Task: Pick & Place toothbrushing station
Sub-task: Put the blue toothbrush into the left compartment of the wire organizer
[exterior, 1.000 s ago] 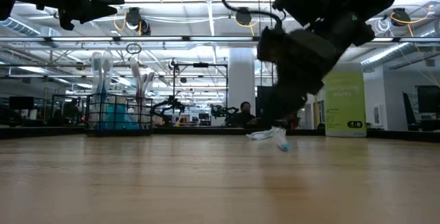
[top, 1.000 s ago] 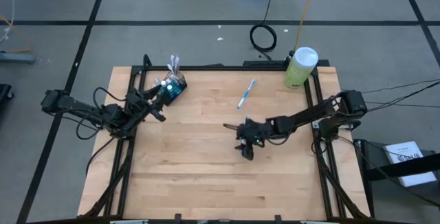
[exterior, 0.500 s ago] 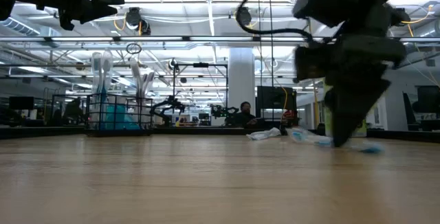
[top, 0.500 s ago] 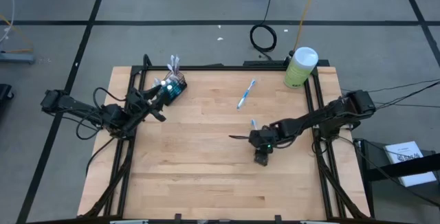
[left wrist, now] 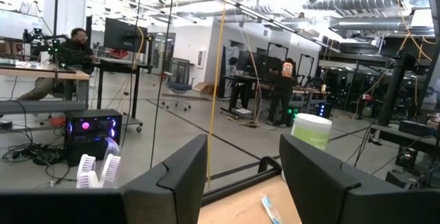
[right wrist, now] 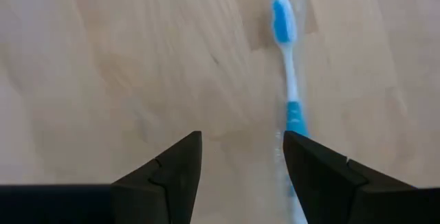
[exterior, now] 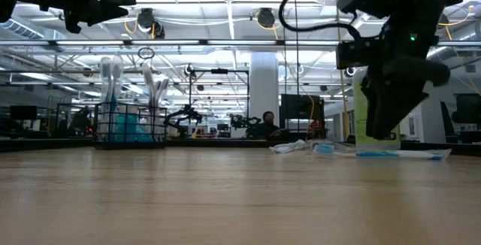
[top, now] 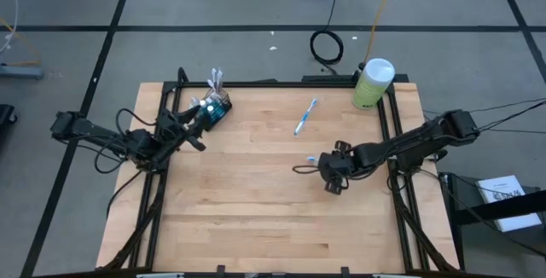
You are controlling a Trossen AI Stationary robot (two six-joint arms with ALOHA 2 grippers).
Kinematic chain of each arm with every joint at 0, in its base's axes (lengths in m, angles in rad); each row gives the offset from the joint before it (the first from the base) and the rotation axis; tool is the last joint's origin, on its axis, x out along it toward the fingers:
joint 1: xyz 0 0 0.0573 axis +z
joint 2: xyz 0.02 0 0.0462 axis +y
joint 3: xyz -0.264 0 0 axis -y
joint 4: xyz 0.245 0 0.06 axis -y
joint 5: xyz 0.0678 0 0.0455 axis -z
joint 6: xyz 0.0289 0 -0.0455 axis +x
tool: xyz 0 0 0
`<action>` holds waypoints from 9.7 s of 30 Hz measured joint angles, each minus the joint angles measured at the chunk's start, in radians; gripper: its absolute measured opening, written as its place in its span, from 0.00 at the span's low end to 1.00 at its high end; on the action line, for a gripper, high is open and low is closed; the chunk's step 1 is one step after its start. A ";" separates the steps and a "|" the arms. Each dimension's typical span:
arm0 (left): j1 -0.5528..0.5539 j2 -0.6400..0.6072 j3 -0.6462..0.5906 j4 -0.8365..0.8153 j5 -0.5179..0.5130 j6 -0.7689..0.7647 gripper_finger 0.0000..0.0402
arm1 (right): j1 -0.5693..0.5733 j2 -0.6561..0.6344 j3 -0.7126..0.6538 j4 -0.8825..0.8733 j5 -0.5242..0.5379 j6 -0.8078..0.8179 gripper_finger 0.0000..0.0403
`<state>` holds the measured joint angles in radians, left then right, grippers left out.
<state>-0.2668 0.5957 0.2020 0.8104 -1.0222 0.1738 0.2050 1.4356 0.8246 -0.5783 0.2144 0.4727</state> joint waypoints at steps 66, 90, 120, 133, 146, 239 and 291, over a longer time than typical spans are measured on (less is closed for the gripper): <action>0.138 0.666 0.223 0.233 0.796 0.005 0.46 | -0.184 -0.025 -0.260 1.666 -0.347 -0.624 0.03; 0.148 1.022 0.595 0.240 0.997 0.026 0.46 | -0.186 -0.019 -0.259 1.635 -0.345 -0.643 0.03; 0.150 1.022 0.595 0.233 0.995 0.008 0.46 | -0.186 -0.019 -0.259 1.636 -0.342 -0.642 0.03; 0.155 1.021 0.595 0.232 0.995 0.009 0.40 | -0.186 -0.019 -0.258 1.635 -0.342 -0.642 0.03; 0.156 1.021 0.595 0.221 0.981 0.071 0.04 | -0.185 -0.020 -0.258 1.621 -0.346 -0.639 0.04; 0.303 0.330 0.111 -1.022 -0.100 -0.984 0.42 | -0.187 -0.239 -0.259 1.247 -0.130 -0.537 0.46; 0.159 0.224 0.112 -0.151 0.079 -0.282 0.66 | -0.503 0.382 0.038 0.932 -0.065 -0.175 0.46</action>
<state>-0.1082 0.8196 0.3141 0.6596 -0.9430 -0.1086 -0.2978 1.8180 0.8629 0.3538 0.1493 0.2977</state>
